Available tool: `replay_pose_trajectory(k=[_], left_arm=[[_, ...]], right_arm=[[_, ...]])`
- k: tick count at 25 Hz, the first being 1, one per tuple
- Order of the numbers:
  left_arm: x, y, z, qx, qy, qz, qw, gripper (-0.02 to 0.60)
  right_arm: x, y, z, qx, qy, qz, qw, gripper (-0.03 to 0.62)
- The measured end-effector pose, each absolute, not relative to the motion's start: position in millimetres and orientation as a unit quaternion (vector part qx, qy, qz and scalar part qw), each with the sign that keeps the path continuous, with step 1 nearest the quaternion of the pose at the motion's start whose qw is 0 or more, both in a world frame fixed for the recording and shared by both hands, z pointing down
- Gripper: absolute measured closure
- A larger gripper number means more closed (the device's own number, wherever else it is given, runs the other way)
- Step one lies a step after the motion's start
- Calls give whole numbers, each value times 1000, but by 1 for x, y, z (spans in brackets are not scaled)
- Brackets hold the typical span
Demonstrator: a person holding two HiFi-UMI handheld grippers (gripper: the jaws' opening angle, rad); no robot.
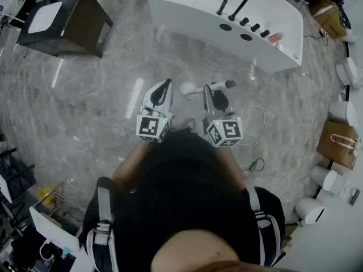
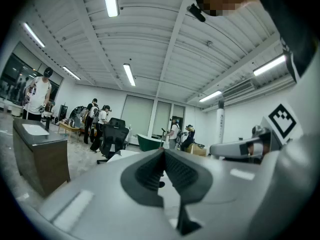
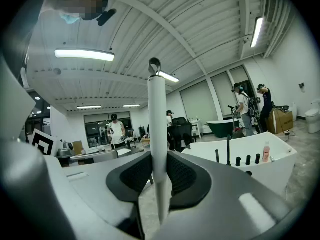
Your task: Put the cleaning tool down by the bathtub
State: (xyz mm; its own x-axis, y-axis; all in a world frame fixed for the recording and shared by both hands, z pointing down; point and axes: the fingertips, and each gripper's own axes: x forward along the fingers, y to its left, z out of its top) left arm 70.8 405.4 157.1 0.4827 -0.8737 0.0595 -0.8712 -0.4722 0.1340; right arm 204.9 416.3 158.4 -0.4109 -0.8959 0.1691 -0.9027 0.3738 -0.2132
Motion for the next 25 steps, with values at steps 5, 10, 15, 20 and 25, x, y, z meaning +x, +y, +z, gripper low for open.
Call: replay_pose_trajectory(k=[5,10,15,20,25], left_arm=[[64,411,156,859,-507,-12,73,574],[58,417,155,860,-504,-15,75,573],[50,419,155,862,-501,-17,78,572],[34,419,154,862,-500,-19,79,573],[9,414,155,862,-500,-21,82,573]], right_arm=[[196,421,157,542,-829,136,12,499],[187,428,156,541,-830,134,14,499],[177,429,157,542,-829,138,10,499],[161,429,157,543,-828,141,6,499],[140,425,158,548,-825,137,9,499]])
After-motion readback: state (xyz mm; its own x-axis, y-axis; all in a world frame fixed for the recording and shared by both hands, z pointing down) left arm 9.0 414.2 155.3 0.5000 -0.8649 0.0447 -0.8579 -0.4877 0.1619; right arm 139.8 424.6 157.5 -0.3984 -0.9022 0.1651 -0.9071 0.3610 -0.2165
